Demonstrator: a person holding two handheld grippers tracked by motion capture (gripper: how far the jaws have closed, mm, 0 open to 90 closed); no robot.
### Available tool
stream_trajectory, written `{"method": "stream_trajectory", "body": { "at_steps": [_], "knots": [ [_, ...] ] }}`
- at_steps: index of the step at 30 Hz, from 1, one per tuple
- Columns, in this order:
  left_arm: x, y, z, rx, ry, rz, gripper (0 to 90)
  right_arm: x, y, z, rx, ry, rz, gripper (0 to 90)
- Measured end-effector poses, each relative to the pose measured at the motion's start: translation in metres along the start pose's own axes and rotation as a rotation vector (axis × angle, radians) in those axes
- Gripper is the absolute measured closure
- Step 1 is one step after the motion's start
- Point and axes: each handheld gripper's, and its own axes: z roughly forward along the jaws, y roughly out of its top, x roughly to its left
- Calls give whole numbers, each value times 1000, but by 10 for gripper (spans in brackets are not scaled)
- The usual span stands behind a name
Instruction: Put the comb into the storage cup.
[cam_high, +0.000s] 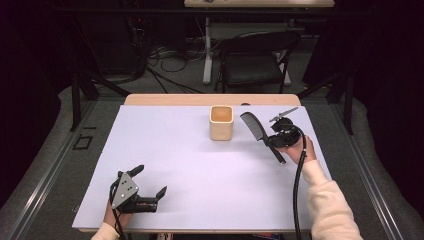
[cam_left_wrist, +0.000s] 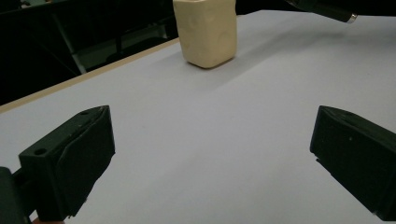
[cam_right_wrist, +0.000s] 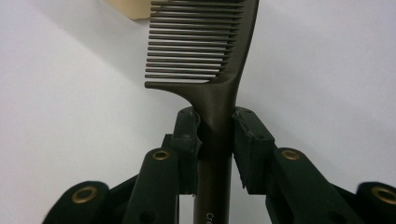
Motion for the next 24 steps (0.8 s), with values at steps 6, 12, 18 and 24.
{"method": "stream_trajectory", "body": {
  "at_steps": [6, 12, 18, 24],
  "knots": [
    [0, 0, 0, 2, -4, 0, 0, -1, -2, 0, -30, -6, 2, 716],
    [0, 0, 0, 2, -4, 2, 0, -2, -3, -3, -60, 1, 9, 717],
    [0, 0, 0, 1, -4, 1, 0, -2, -3, -3, -76, 4, 1, 717],
    [0, 0, 0, 0, -4, 1, 0, 1, -2, -4, -82, 10, 4, 717]
  ]
}}
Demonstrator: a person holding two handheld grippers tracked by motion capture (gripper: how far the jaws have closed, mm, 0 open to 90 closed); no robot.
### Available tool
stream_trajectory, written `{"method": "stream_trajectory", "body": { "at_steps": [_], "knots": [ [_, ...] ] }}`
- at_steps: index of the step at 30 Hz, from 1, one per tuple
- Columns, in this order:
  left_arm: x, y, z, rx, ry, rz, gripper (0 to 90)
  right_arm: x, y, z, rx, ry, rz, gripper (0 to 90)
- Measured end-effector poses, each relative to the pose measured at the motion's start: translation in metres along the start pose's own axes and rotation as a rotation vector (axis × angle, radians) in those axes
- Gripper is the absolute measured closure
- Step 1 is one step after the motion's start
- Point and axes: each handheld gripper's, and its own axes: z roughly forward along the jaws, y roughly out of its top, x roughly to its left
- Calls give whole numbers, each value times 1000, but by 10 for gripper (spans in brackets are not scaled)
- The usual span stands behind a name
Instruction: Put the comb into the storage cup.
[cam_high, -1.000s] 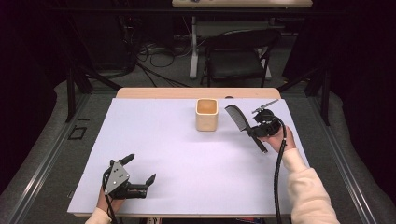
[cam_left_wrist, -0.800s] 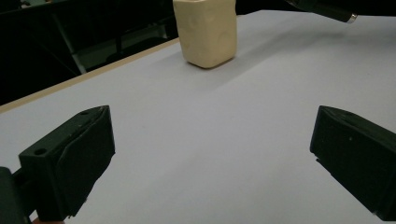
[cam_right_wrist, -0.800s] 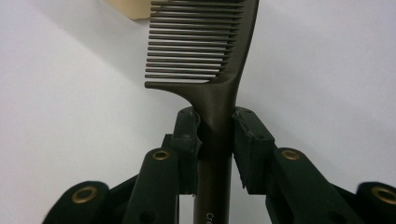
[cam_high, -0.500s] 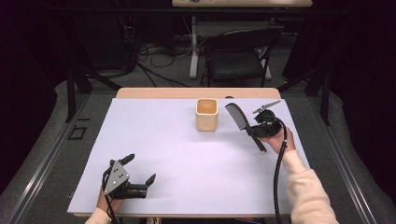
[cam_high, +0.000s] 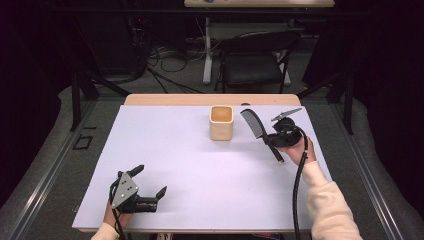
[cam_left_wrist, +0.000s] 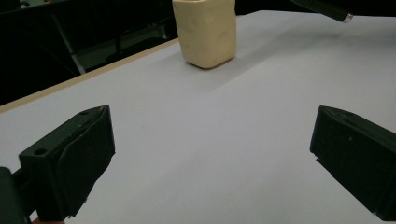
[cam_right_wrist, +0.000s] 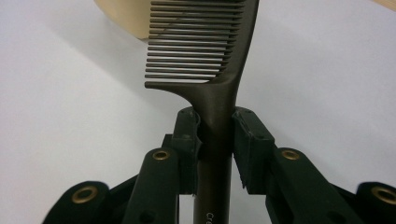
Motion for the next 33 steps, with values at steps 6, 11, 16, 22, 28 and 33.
{"method": "stream_trajectory", "body": {
  "at_steps": [6, 11, 16, 22, 28, 33],
  "knots": [
    [0, 0, 0, 1, 1, 3, 0, 1, 1, -2, -28, 5, -3, 717],
    [0, 0, 0, 0, 1, 3, 0, 2, 1, -3, -43, 9, -9, 717],
    [0, 0, 0, 1, 1, 2, 0, 5, 2, -3, -58, 7, -15, 716],
    [0, 0, 0, 0, 1, 3, 0, 7, 2, -2, -68, 6, -26, 716],
    [0, 0, 0, -1, 2, 3, 0, 10, 3, -1, -77, 10, -34, 716],
    [0, 0, 0, -1, 2, 4, 0, 11, 4, -3, -95, 12, -30, 717]
  ]
}}
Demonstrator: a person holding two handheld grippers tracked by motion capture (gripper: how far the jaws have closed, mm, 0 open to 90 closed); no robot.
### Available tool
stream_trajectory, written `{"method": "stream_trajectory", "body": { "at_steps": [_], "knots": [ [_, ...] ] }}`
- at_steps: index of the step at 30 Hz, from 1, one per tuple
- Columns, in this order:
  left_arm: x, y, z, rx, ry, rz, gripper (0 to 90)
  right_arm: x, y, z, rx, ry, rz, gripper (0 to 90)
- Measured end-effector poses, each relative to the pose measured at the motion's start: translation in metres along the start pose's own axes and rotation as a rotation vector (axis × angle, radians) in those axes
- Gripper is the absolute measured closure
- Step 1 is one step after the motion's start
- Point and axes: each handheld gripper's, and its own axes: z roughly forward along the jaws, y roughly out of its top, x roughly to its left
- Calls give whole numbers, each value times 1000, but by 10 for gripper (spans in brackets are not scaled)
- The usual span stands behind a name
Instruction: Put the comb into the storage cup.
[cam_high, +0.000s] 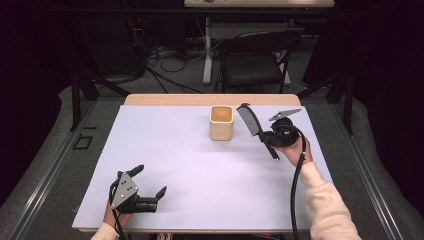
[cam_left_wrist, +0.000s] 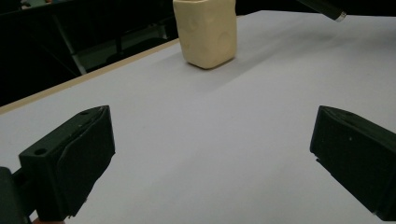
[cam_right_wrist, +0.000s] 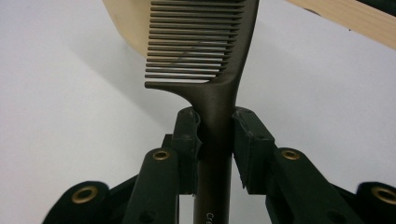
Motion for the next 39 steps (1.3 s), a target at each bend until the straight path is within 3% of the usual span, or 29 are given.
{"method": "stream_trajectory", "body": {
  "at_steps": [39],
  "knots": [
    [0, 0, 1, 3, -3, -3, 1, 11, 4, 1, -143, -7, -16, 717]
  ]
}}
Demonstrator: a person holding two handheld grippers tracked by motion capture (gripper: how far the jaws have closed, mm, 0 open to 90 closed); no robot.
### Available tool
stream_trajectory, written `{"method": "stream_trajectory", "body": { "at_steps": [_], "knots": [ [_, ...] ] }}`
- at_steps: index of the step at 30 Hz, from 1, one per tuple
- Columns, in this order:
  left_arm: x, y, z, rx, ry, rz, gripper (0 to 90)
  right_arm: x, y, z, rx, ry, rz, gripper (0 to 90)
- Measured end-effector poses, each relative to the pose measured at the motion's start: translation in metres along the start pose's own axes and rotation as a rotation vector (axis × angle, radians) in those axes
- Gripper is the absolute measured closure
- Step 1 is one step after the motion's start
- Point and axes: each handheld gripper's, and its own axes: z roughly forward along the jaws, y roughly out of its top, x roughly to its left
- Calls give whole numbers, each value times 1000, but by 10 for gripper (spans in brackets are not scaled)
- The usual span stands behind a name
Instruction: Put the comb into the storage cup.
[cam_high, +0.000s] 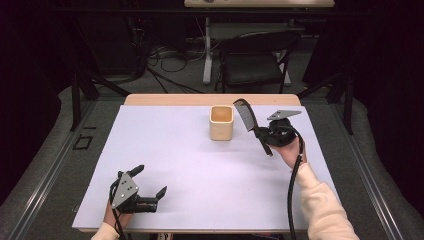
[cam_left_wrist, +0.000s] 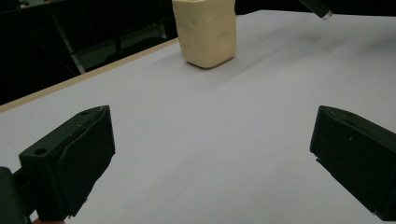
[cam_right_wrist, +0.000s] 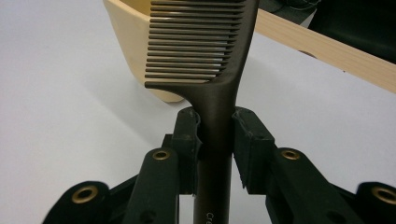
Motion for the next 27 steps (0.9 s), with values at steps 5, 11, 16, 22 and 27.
{"method": "stream_trajectory", "body": {
  "at_steps": [5, 11, 16, 22, 27],
  "knots": [
    [0, 0, 0, 0, 1, 1, 0, 1, 1, -1, -11, -2, -7, 717],
    [0, 0, 0, -1, 2, -2, 0, 2, 2, -1, -22, -7, -13, 717],
    [0, 0, -1, 1, 3, 0, 1, 3, 4, -2, -39, -4, -21, 717],
    [0, 0, 0, 3, 4, -4, 1, 4, 5, -2, -44, -8, -28, 717],
    [0, 0, 1, 3, 8, -6, 0, 6, 8, -1, -50, -6, -22, 717]
  ]
}}
